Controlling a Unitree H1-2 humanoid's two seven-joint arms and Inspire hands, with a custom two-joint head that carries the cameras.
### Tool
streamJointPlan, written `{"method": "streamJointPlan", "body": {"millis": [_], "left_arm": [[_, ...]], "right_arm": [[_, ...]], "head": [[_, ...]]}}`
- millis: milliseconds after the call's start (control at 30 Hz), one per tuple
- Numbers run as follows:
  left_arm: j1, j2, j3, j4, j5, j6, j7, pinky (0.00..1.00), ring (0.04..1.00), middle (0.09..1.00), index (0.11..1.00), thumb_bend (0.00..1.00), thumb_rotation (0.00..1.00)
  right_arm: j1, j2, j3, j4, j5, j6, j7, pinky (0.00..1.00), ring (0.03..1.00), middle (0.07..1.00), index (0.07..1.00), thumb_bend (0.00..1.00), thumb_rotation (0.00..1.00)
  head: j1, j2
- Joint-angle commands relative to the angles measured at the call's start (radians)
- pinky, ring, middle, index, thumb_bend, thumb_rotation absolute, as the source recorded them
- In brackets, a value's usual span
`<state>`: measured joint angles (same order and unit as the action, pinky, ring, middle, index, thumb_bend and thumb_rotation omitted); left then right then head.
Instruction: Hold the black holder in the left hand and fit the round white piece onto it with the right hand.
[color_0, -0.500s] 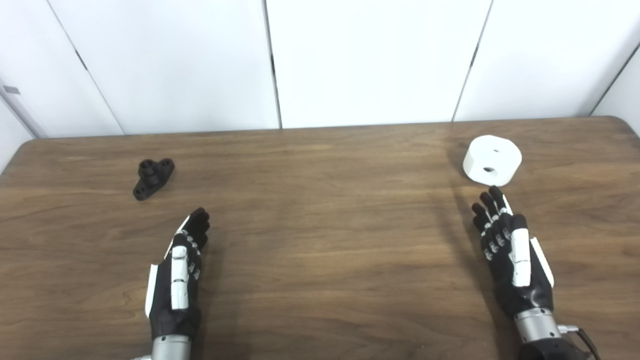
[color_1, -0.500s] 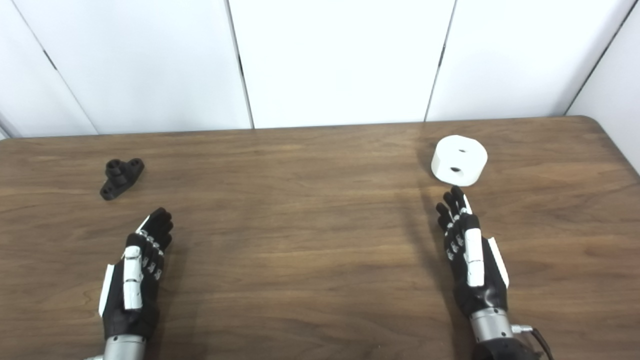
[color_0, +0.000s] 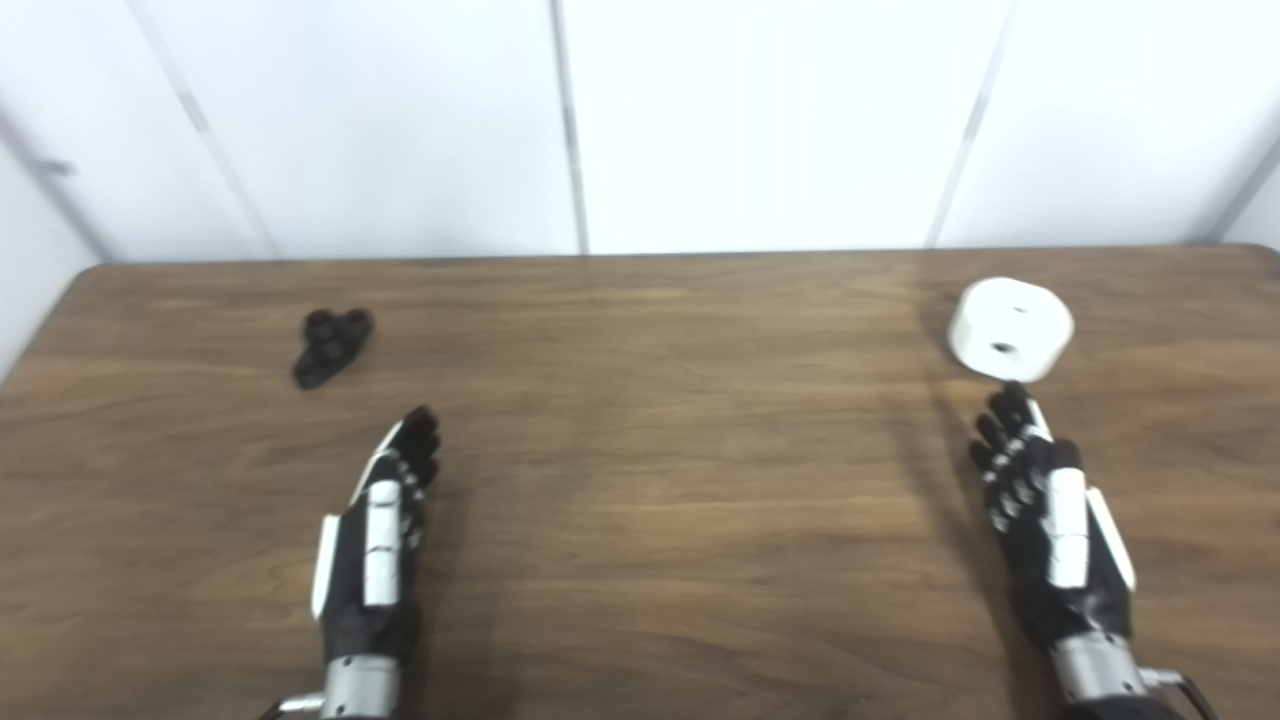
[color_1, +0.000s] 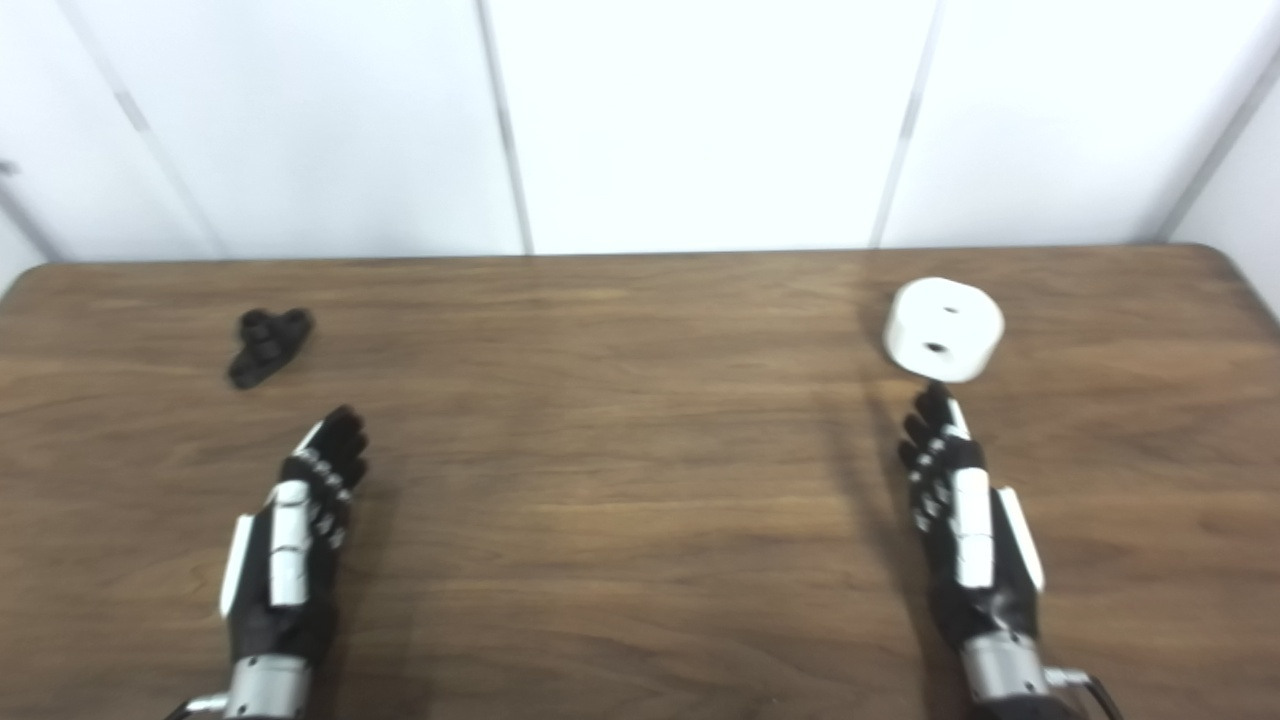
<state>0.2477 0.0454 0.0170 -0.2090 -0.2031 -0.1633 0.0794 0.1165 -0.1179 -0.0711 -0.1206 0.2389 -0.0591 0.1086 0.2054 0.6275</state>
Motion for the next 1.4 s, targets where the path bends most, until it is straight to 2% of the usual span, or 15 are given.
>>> {"method": "streamJointPlan", "body": {"millis": [0, 167, 367, 567, 800, 967, 1067, 1233, 1300, 1367], "left_arm": [[0.137, -0.089, -0.028, 0.035, 0.036, -0.036, 0.009, 0.93, 0.941, 0.930, 0.898, 0.48, 0.88], [0.136, -0.108, -0.041, 0.066, 0.049, -0.063, 0.016, 0.93, 0.933, 0.920, 0.878, 0.47, 0.87], [0.131, -0.115, -0.055, 0.105, 0.076, -0.100, 0.020, 0.95, 0.946, 0.929, 0.884, 0.45, 0.87], [0.118, -0.123, -0.062, 0.136, 0.037, -0.127, 0.012, 0.98, 0.961, 0.943, 0.888, 0.38, 0.84], [0.105, -0.125, -0.069, 0.172, 0.059, -0.155, 0.023, 0.96, 0.963, 0.938, 0.899, 0.33, 0.79], [0.100, -0.128, -0.072, 0.188, 0.070, -0.167, 0.033, 0.94, 0.960, 0.935, 0.881, 0.33, 0.77], [0.099, -0.124, -0.076, 0.192, 0.075, -0.173, 0.036, 0.95, 0.957, 0.935, 0.884, 0.33, 0.76], [0.099, -0.126, -0.075, 0.190, 0.079, -0.173, 0.039, 0.94, 0.955, 0.932, 0.875, 0.35, 0.74], [0.102, -0.127, -0.078, 0.176, 0.095, -0.161, 0.045, 0.93, 0.951, 0.930, 0.873, 0.37, 0.74], [0.108, -0.121, -0.087, 0.157, 0.117, -0.138, 0.046, 0.93, 0.950, 0.926, 0.871, 0.43, 0.66]], "right_arm": [[0.054, 0.003, -0.007, 0.149, 0.021, -0.047, 0.035, 1.00, 0.999, 1.000, 1.000, 0.49, 1.00], [0.052, -0.017, -0.013, 0.203, 0.017, -0.087, 0.060, 1.00, 1.000, 1.000, 1.000, 0.55, 1.00], [0.039, -0.019, -0.021, 0.263, 0.037, -0.115, 0.078, 1.00, 1.000, 1.000, 1.000, 0.58, 1.00], [0.022, -0.020, -0.026, 0.315, 0.020, -0.147, 0.085, 1.00, 1.000, 1.000, 1.000, 0.57, 1.00], [0.007, -0.024, -0.035, 0.350, 0.037, -0.150, 0.103, 1.00, 1.000, 1.000, 1.000, 0.52, 1.00], [0.007, -0.028, -0.036, 0.355, 0.030, -0.149, 0.105, 1.00, 1.000, 1.000, 1.000, 0.50, 1.00], [0.007, -0.026, -0.037, 0.357, 0.033, -0.152, 0.111, 1.00, 1.000, 1.000, 1.000, 0.52, 1.00], [0.005, -0.025, -0.039, 0.359, 0.026, -0.154, 0.109, 1.00, 1.000, 1.000, 1.000, 0.53, 1.00], [0.004, -0.027, -0.039, 0.361, 0.032, -0.158, 0.117, 1.00, 1.000, 1.000, 1.000, 0.52, 1.00], [0.006, -0.029, -0.040, 0.356, 0.029, -0.155, 0.115, 1.00, 1.000, 1.000, 1.000, 0.54, 1.00]], "head": [[0.012, -0.012], [0.062, -0.069], [0.075, -0.121], [0.105, -0.172], [0.129, -0.226], [0.139, -0.239], [0.139, -0.240], [0.139, -0.240], [0.132, -0.228], [0.130, -0.225]]}}
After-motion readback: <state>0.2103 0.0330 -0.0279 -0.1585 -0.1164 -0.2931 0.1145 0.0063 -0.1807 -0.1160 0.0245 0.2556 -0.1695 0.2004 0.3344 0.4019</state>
